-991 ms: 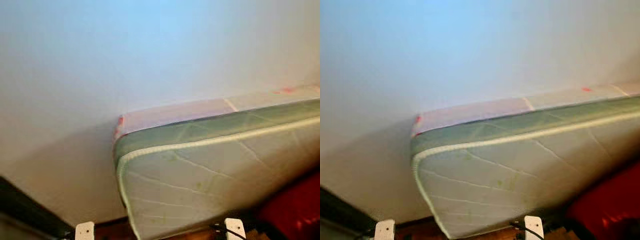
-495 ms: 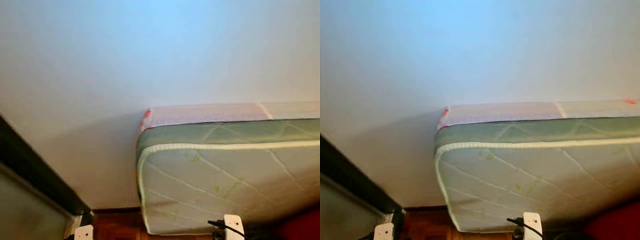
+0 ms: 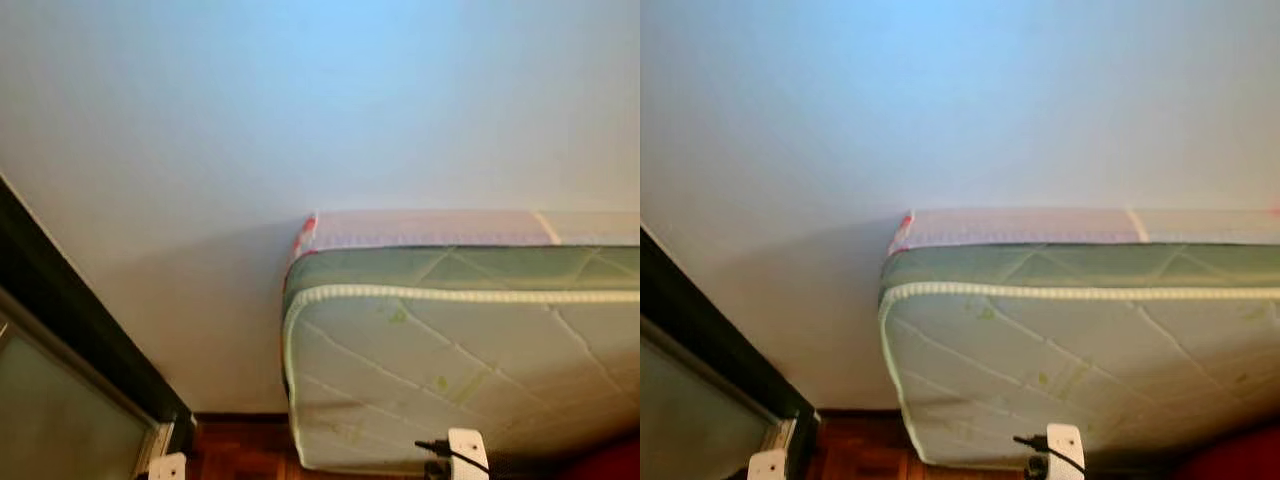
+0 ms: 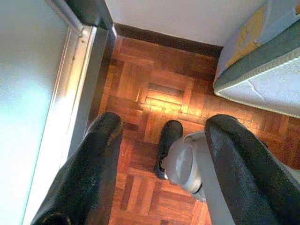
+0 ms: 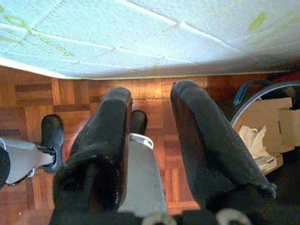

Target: Clean up the room

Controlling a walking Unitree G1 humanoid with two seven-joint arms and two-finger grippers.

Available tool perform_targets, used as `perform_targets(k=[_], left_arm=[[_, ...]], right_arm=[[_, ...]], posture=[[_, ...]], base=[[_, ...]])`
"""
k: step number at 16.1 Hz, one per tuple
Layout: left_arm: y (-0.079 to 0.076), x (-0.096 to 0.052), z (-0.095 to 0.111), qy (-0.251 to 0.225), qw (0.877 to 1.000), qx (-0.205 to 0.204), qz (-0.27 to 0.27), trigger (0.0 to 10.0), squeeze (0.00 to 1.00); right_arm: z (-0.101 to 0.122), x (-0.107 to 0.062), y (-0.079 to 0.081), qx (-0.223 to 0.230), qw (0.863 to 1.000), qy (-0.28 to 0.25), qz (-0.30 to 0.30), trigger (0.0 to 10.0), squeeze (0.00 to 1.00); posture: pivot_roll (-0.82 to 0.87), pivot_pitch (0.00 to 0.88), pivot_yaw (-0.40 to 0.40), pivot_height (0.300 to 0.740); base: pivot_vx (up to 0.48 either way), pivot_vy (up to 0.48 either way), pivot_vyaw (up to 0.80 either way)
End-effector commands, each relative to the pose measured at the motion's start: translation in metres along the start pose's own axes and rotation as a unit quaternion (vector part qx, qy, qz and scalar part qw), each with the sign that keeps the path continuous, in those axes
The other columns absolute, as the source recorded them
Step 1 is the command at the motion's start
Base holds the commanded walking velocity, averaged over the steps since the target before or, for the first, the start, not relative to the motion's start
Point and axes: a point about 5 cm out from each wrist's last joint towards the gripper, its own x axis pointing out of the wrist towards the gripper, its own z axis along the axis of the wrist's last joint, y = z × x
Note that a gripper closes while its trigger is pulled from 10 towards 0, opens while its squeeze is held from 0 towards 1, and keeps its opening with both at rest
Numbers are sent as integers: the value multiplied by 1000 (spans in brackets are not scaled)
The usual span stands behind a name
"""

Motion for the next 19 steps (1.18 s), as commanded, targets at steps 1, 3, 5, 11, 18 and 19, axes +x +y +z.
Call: perform_targets(k=[1, 3, 5, 11, 18, 19], left_arm=[[-59, 24, 76, -38, 994, 56, -84, 10000, 0], [-59, 24, 76, -38, 994, 55, -85, 10000, 0], [-59, 24, 76, -38, 994, 54, -85, 10000, 0], [-59, 24, 76, -37, 994, 55, -86, 10000, 0], [-59, 23, 75, -37, 994, 55, -86, 10000, 0], [-59, 23, 75, -37, 994, 55, -86, 10000, 0]], right_arm=[[38, 6, -16, 34, 999, -23, -6, 10000, 0], [38, 6, -16, 34, 999, -23, -6, 10000, 0], [38, 6, -16, 34, 999, -21, -7, 10000, 0], [37, 6, -16, 34, 999, -21, -6, 10000, 0], [37, 6, -16, 34, 999, -20, -4, 10000, 0], [37, 6, -16, 33, 999, -20, -4, 10000, 0]], posture=[[54, 0, -59, 740], [52, 0, -59, 740], [54, 0, -59, 740], [54, 0, -59, 740], [54, 0, -59, 740], [54, 0, -59, 740]], base=[[0, 0, 0], [0, 0, 0], [0, 0, 0], [0, 0, 0], [-247, 0, 0], [-259, 0, 0]])
